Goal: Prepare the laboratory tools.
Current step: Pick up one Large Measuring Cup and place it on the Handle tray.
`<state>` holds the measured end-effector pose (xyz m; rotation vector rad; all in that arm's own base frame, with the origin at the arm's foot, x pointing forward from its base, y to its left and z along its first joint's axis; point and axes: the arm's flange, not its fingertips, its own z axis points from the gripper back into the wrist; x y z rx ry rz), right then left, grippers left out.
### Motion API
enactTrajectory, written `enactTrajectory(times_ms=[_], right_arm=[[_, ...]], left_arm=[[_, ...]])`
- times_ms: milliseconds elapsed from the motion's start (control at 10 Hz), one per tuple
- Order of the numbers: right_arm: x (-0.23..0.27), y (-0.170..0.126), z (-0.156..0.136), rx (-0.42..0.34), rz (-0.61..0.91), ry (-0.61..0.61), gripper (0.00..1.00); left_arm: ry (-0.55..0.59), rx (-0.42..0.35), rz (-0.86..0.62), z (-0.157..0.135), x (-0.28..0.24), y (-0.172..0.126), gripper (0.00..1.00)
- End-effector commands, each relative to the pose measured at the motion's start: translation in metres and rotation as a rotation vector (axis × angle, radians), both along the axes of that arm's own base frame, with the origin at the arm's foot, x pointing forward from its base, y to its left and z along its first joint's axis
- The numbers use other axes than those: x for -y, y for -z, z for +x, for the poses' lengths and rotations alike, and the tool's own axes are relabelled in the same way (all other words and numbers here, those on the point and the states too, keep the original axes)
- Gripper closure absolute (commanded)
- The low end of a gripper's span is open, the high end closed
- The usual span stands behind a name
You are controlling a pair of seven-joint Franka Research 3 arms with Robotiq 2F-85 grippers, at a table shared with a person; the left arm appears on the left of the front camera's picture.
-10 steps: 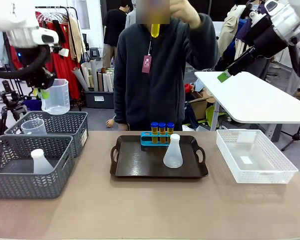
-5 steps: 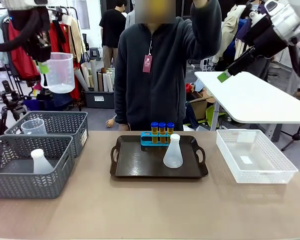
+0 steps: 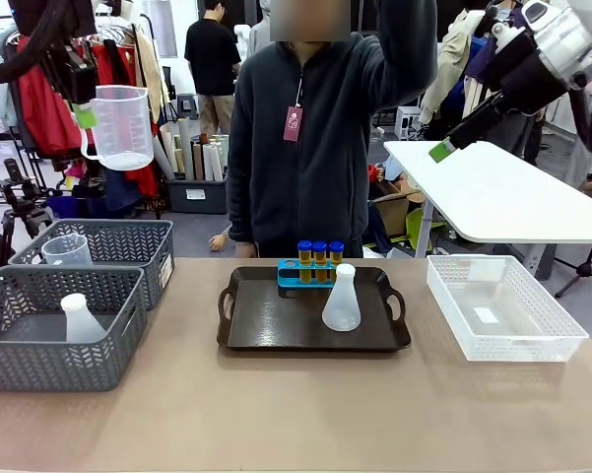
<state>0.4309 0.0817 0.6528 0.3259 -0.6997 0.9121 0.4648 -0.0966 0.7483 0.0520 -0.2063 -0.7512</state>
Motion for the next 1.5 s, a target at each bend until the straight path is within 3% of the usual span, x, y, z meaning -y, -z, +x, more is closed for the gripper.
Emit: enactTrajectory(times_ms=[0, 400, 500, 900, 1100, 1400], right_arm=[[0.001, -0.001, 0.000, 0.001, 0.008, -0.004, 0.00], [0.001, -0.001, 0.000, 0.001, 0.008, -0.004, 0.00], [0.001, -0.001, 0.000, 0.001, 0.008, -0.004, 0.00], [0.001, -0.001, 0.000, 0.001, 0.008, -0.004, 0.00], [0.001, -0.001, 0.000, 0.001, 0.008, -0.004, 0.00], [0.001, -0.001, 0.000, 0.001, 0.008, -0.004, 0.00]], left_arm=[[-0.002, -0.006, 0.010, 0.002, 0.002, 0.003, 1.00], [0.003, -0.011, 0.003, 0.004, 0.003, 0.006, 1.00], [0.096, -0.020, 0.029, 0.005, 0.003, 0.007, 1.00], [0.150, 0.003, 0.083, 0.013, 0.029, -0.002, 1.00], [0.223, 0.000, 0.095, 0.035, 0.061, -0.003, 1.00], [0.311, -0.067, 0.097, 0.071, 0.104, 0.033, 1.00]])
